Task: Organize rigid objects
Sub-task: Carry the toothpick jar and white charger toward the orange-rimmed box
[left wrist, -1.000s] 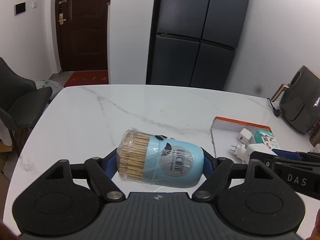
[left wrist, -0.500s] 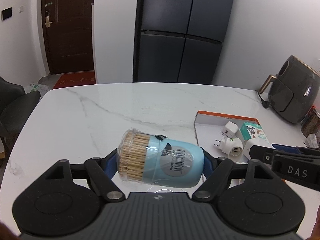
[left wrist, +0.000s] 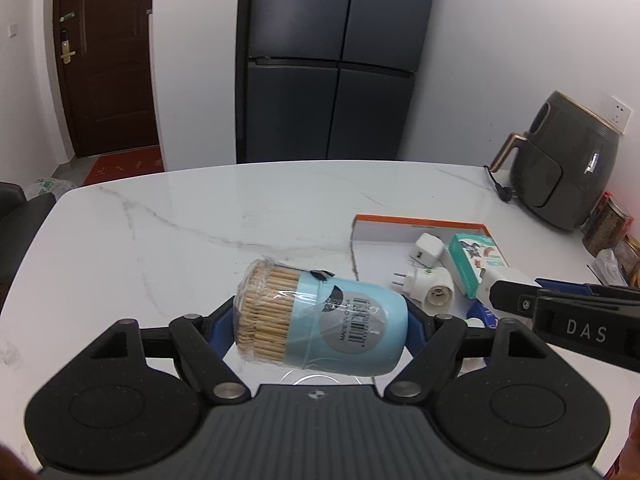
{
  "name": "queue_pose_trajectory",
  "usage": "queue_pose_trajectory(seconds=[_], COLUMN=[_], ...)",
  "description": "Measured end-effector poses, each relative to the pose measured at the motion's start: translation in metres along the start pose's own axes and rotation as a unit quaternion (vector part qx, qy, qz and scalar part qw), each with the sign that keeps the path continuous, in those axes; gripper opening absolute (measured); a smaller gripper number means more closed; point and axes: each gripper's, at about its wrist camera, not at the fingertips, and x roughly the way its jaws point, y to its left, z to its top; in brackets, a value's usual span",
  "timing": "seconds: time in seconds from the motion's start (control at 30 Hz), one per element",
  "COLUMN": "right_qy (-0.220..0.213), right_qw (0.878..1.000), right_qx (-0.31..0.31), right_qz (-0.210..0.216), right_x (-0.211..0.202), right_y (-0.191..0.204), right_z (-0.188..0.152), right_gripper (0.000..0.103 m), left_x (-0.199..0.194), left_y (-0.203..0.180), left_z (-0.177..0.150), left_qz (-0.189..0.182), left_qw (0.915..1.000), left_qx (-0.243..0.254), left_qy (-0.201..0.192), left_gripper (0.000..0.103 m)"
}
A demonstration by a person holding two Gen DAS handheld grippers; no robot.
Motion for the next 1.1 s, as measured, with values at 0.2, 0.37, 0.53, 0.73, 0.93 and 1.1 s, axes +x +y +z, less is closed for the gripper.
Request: queue_pose_trajectory(seconds=[0.2, 0.37, 0.53, 0.73, 0.93, 1.1], right_qy=[-0.002, -0.004, -0.003, -0.004, -0.004, -0.002], right_qw=[1.000, 1.000, 0.999, 0.999, 0.999, 0.998], right_qx=[0.010, 0.021, 0.026, 0.032, 0.039, 0.048], right_qz=[-0.010, -0.018, -0.022, -0.027, -0.033, -0.039], right_x=[-0.004, -0.008, -0.010, -0.011, -0.010, -0.010], right_y=[-0.012, -0.023, -0.031, -0.041, -0.052, -0.063], right_z=[-0.001, -0.002, -0.004, -0.003, -0.003, -0.003], right_gripper=[0.050, 0.050, 0.050, 0.050, 0.050, 0.050], left_x=[0.004, 0.006, 0.009, 0.013, 0.019, 0.024], left_y=[-0.014, -0.024, -0.033, -0.043, -0.054, -0.063], left_z=[-0.001, -0.002, -0.002, -0.002, -0.002, -0.003], left_qz=[-0.011, -0.018, -0.025, -0.031, -0.039, -0.045], left_qw=[0.9999, 0.9997, 0.9994, 0.9991, 0.9985, 0.9978], left_qx=[0.010, 0.018, 0.023, 0.029, 0.037, 0.045], left_qy=[0.002, 0.003, 0.006, 0.007, 0.011, 0.016], left_gripper=[0.080, 0.080, 0.080, 0.080, 0.080, 0.080])
